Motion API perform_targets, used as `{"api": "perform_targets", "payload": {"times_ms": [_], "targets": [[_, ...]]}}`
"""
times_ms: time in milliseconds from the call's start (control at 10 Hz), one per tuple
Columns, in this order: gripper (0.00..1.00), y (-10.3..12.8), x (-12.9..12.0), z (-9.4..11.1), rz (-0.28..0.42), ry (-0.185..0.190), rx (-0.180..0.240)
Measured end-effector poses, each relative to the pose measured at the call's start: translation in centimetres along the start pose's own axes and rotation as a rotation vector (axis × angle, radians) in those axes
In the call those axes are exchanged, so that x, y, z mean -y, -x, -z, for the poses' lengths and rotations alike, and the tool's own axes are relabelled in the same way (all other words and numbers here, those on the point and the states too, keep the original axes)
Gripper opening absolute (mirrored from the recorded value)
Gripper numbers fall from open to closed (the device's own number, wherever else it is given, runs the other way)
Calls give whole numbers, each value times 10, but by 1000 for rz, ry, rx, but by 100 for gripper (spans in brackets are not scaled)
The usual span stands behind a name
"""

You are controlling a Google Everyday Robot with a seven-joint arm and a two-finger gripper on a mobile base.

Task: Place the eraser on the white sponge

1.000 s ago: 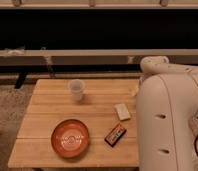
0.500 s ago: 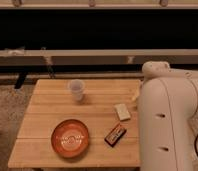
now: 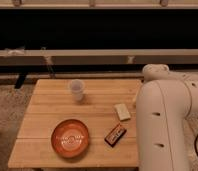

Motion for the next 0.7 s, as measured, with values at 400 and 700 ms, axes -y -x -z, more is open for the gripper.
{"api": "perform_targets", "payload": {"times_ms": [400, 700], "targets": [[59, 1, 4, -11, 3, -2, -13], [28, -5, -1, -12, 11, 5, -21]]}}
